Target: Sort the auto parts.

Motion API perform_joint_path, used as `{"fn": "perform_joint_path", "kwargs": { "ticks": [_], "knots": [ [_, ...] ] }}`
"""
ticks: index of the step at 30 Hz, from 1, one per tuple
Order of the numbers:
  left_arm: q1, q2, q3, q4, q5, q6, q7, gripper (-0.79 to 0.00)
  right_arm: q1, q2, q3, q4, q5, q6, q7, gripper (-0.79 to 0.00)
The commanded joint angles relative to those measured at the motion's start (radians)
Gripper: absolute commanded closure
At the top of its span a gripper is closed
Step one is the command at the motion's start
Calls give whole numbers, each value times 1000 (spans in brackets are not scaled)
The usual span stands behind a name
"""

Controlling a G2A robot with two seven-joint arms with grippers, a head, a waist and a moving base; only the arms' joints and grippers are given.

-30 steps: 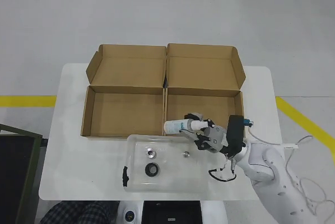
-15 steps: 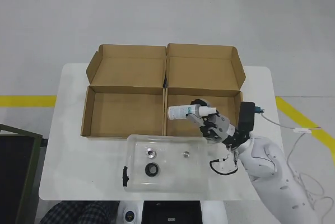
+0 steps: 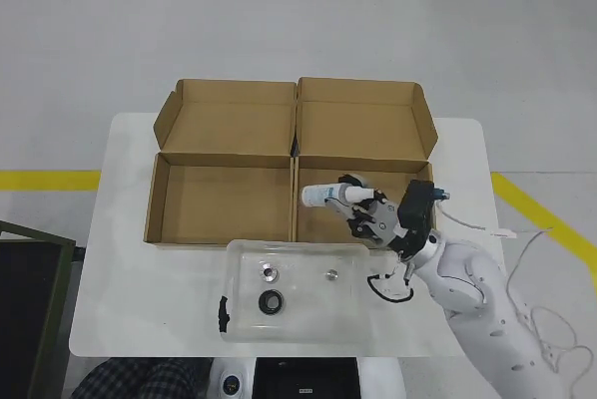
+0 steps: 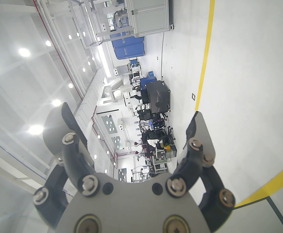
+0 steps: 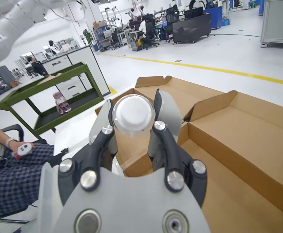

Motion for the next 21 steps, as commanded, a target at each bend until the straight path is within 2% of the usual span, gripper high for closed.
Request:
{"fn": "perform_joint_path", "kwargs": {
  "ticks": [1, 5, 11, 21],
  "knots": [
    [0, 0, 0, 0, 0, 0, 0, -785, 7, -1, -5, 1, -63, 33, 4, 0],
    [0, 0, 0, 0, 0, 0, 0, -785, 29, -6, -24, 11, -173, 96, 24, 0],
    [0, 0, 0, 0, 0, 0, 0, -785, 91, -17, -72, 55, -255, 150, 85, 0],
    [0, 0, 0, 0, 0, 0, 0, -785, 226, -50, -187, 179, -284, 183, 195, 0]
  ]
}}
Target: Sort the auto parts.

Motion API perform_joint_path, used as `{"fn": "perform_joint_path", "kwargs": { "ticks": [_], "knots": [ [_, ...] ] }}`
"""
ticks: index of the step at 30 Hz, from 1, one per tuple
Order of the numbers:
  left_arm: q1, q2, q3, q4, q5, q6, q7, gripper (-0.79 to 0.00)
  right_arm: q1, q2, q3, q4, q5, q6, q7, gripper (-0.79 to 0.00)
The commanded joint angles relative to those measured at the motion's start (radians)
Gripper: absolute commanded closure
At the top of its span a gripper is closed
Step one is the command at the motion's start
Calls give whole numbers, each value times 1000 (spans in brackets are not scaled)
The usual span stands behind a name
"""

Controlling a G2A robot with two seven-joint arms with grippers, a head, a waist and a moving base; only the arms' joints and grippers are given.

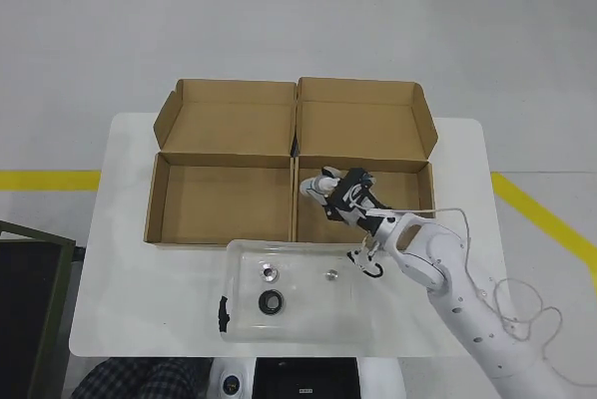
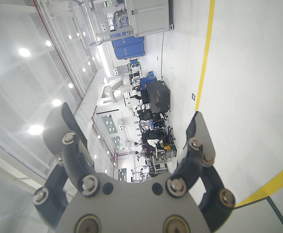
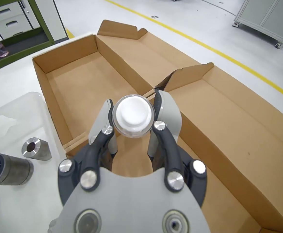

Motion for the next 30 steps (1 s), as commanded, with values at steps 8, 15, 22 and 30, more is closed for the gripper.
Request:
{"fn": "perform_joint_path", "kwargs": {
  "ticks": [8, 15, 22, 30],
  "knots": [
    [0, 0, 0, 0, 0, 0, 0, -785, 101, -28, -59, 126, -18, 46, 51, 0],
    [0, 0, 0, 0, 0, 0, 0, -785, 155, -46, -86, 195, -34, 69, 89, -37],
    [0, 0, 0, 0, 0, 0, 0, -785, 183, -59, -104, 224, -46, 72, 123, -508],
    [0, 0, 0, 0, 0, 0, 0, -785, 195, -70, -111, 241, -47, 76, 124, -785]
  ]
}}
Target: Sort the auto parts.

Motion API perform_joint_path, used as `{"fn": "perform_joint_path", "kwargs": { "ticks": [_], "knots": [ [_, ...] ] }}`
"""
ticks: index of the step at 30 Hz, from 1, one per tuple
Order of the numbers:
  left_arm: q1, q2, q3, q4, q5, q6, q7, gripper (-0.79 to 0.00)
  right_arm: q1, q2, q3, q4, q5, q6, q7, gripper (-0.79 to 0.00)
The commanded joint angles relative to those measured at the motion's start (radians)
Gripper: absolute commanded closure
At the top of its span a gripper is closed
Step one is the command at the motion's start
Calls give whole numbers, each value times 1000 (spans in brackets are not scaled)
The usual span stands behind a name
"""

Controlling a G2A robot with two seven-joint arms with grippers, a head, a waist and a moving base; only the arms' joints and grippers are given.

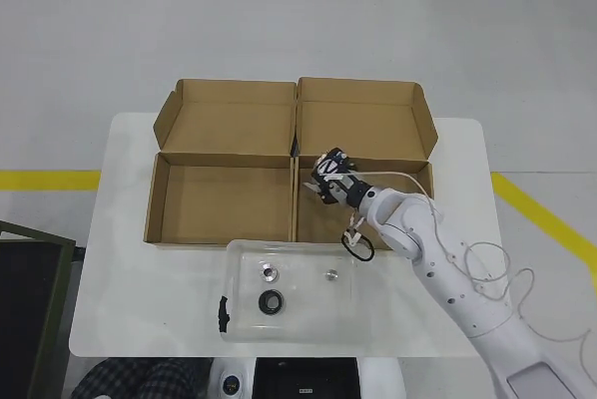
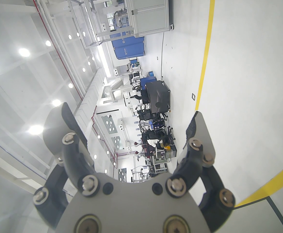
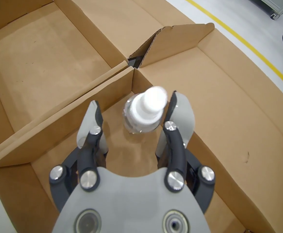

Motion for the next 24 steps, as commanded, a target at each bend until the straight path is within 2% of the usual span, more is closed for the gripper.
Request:
{"fn": "perform_joint_path", "kwargs": {
  "ticks": [1, 8, 24],
  "knots": [
    [0, 0, 0, 0, 0, 0, 0, -785, -2, -1, 4, -6, 2, 3, -9, -785],
    [0, 0, 0, 0, 0, 0, 0, -785, -48, 12, 55, -117, -58, 2, -7, -785],
    [0, 0, 0, 0, 0, 0, 0, -785, -339, 74, 195, -520, -103, -247, 99, -785]
  ]
}}
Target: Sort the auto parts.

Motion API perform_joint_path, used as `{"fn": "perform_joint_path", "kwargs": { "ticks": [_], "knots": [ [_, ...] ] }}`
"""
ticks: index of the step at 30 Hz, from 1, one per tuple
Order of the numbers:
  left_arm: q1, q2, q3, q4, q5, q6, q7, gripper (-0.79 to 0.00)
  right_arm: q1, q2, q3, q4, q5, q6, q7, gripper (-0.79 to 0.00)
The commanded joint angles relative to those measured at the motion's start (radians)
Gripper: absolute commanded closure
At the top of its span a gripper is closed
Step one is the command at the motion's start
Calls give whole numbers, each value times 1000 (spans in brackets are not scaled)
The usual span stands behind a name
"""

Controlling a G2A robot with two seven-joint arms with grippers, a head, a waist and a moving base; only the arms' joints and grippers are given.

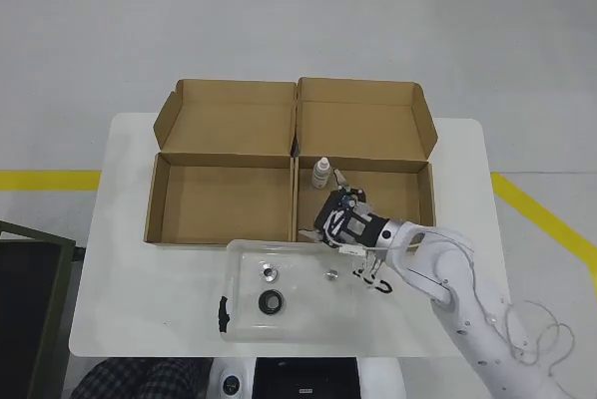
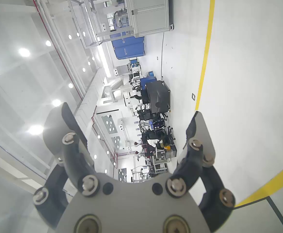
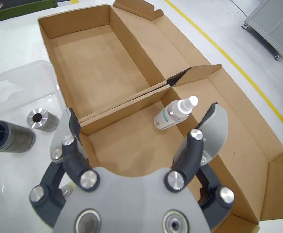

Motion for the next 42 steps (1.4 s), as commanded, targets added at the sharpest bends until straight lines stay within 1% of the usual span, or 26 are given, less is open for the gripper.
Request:
{"fn": "perform_joint_path", "kwargs": {
  "ticks": [1, 9, 19, 26, 38, 39, 42],
  "knots": [
    [0, 0, 0, 0, 0, 0, 0, -785, -38, 7, 12, -44, -7, -32, 9, -785],
    [0, 0, 0, 0, 0, 0, 0, -785, -172, 32, 50, -167, -48, -147, 39, -785],
    [0, 0, 0, 0, 0, 0, 0, -785, -274, 54, 57, -219, -134, -227, 79, -785],
    [0, 0, 0, 0, 0, 0, 0, -785, -298, 62, 43, -220, -199, -236, 115, -785],
    [0, 0, 0, 0, 0, 0, 0, -785, -282, 63, -2, -179, -258, -206, 156, -785],
    [0, 0, 0, 0, 0, 0, 0, -785, -283, 63, -4, -178, -260, -204, 159, -776],
    [0, 0, 0, 0, 0, 0, 0, -785, -285, 64, -6, -174, -267, -200, 167, -711]
  ]
}}
